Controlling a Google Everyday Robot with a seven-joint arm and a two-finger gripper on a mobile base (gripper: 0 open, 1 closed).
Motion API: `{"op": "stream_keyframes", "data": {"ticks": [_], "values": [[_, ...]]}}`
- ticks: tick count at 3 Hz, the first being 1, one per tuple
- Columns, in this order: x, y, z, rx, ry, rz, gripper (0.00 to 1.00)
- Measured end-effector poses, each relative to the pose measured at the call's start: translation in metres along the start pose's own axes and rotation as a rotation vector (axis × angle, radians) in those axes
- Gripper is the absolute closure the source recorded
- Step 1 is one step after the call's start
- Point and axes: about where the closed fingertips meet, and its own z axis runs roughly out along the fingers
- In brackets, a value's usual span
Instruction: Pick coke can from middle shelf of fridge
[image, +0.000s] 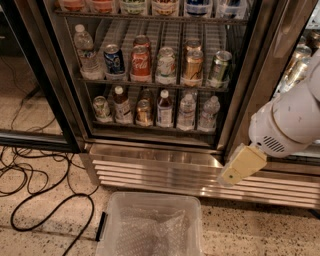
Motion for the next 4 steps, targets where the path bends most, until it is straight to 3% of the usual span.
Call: {"op": "stream_keyframes", "data": {"ticks": [1, 2, 3, 4], "values": [[-0.006, 0.011, 0.018, -0.022, -0.053, 0.046, 0.0], [-0.012, 0.029, 0.07, -0.034, -0.071, 0.113, 0.0], [-0.025, 0.027, 0.113, 0.003, -0.122, 0.231, 0.0], [-0.04, 0.013, 0.108, 0.045, -0.193, 0.316, 0.0]]}}
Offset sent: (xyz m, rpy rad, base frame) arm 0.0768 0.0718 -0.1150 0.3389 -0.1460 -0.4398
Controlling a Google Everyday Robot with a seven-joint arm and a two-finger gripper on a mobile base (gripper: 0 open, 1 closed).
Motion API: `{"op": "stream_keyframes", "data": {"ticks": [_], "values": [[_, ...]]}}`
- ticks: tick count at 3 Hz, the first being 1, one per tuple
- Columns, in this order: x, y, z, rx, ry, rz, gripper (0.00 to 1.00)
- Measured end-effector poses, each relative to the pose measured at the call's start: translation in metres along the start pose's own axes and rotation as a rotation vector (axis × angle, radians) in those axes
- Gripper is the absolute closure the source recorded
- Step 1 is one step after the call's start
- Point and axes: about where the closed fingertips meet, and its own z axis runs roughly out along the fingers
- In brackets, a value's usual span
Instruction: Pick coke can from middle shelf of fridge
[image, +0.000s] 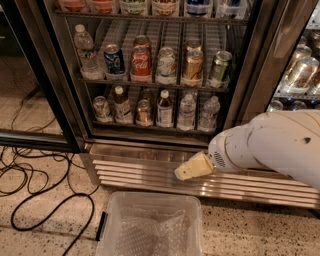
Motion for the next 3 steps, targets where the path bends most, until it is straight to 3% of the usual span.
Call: {"op": "stream_keyframes", "data": {"ticks": [1, 2, 3], "values": [[0.0, 0.0, 0.0, 0.0, 0.0, 0.0, 0.0], [-0.005, 0.005, 0.019, -0.014, -0.054, 0.027, 0.0], [-0.02, 0.007, 0.062, -0.03, -0.148, 0.095, 0.0]]}}
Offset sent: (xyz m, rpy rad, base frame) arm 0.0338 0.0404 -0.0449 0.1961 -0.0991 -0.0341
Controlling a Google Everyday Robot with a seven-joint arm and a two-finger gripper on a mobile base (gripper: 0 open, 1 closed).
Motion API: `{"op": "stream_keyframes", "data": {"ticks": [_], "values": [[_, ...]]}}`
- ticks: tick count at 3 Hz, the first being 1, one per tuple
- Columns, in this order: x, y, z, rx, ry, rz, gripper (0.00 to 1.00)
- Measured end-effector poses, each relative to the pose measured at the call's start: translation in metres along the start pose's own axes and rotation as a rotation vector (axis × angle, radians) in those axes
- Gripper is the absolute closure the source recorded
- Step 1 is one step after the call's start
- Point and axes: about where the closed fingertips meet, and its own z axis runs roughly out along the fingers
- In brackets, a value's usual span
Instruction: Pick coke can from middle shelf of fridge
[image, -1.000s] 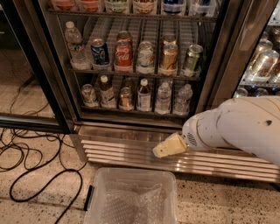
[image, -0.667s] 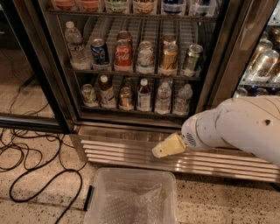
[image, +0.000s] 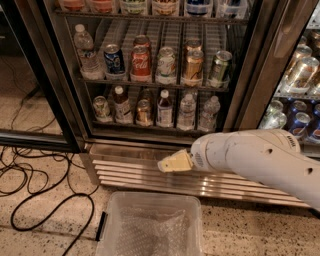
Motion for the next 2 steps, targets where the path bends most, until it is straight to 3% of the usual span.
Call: {"op": "stream_keyframes", "data": {"ticks": [1, 2], "values": [[-0.029, -0.016, 0.02, 0.043, -0.122, 0.054, 0.0], [-0.063, -0.02, 0.038, 0.032, -0.203, 0.121, 0.0]]}}
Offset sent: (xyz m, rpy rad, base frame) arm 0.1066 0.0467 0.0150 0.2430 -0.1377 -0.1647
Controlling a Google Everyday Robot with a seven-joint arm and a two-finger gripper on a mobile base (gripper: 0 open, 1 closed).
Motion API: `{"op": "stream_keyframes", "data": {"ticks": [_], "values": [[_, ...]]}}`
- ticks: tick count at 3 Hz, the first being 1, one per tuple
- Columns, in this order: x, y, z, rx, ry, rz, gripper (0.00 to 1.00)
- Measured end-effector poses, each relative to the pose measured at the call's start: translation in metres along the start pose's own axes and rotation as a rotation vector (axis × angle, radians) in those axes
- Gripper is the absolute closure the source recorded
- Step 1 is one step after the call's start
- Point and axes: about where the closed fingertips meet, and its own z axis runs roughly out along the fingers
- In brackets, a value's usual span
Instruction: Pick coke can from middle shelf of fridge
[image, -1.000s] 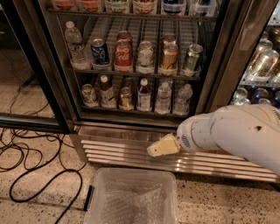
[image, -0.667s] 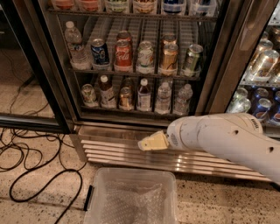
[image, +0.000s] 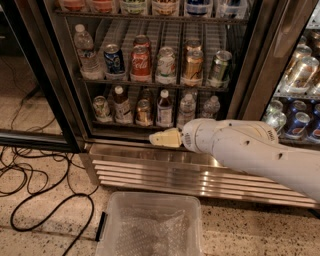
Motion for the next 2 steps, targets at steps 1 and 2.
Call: {"op": "stream_keyframes", "data": {"ticks": [1, 2], "values": [[0.0, 0.0, 0.0, 0.0, 0.0, 0.0, 0.0], [-0.016, -0.006, 0.014, 0.005, -0.071, 0.019, 0.0]]}}
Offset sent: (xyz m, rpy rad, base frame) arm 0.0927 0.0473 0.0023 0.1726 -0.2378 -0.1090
